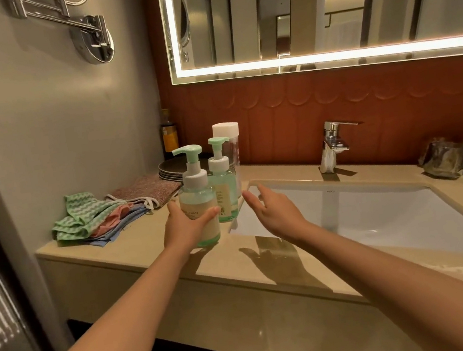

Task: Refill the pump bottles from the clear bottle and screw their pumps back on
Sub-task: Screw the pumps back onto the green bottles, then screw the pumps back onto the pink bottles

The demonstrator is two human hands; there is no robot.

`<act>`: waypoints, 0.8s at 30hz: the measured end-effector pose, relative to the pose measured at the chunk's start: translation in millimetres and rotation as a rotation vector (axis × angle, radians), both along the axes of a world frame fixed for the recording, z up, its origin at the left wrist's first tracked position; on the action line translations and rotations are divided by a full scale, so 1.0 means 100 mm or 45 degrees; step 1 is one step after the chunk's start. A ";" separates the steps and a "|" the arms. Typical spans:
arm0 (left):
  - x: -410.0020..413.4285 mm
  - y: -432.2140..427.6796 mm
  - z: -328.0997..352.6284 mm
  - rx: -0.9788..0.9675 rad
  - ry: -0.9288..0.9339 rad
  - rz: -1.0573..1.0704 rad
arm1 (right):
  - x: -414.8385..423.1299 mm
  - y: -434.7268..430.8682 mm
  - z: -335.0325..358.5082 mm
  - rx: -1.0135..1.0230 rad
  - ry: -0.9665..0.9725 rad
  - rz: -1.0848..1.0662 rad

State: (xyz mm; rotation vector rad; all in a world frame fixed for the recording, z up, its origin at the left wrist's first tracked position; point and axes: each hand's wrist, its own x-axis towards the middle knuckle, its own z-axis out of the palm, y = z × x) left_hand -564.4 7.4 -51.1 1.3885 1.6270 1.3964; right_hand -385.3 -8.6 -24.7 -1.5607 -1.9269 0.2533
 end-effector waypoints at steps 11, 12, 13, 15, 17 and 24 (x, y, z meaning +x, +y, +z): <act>0.93 -0.50 0.03 0.583 0.115 0.161 | 0.70 -0.33 0.06 0.083 0.108 -0.108; 1.06 -0.52 0.03 0.566 0.081 0.091 | 0.82 -0.41 0.07 0.120 0.145 -0.131; 1.19 -0.52 0.02 0.561 0.057 0.032 | 0.93 -0.50 0.07 0.161 0.183 -0.158; 1.55 -0.56 0.00 0.560 0.033 -0.078 | 1.25 -0.72 0.07 0.255 0.211 -0.236; 1.98 -0.64 -0.03 0.542 0.002 -0.202 | 1.61 -0.98 0.06 0.343 0.207 -0.329; 3.46 -1.16 -0.15 0.462 -0.129 -0.712 | 2.87 -1.83 -0.02 0.497 0.176 -0.638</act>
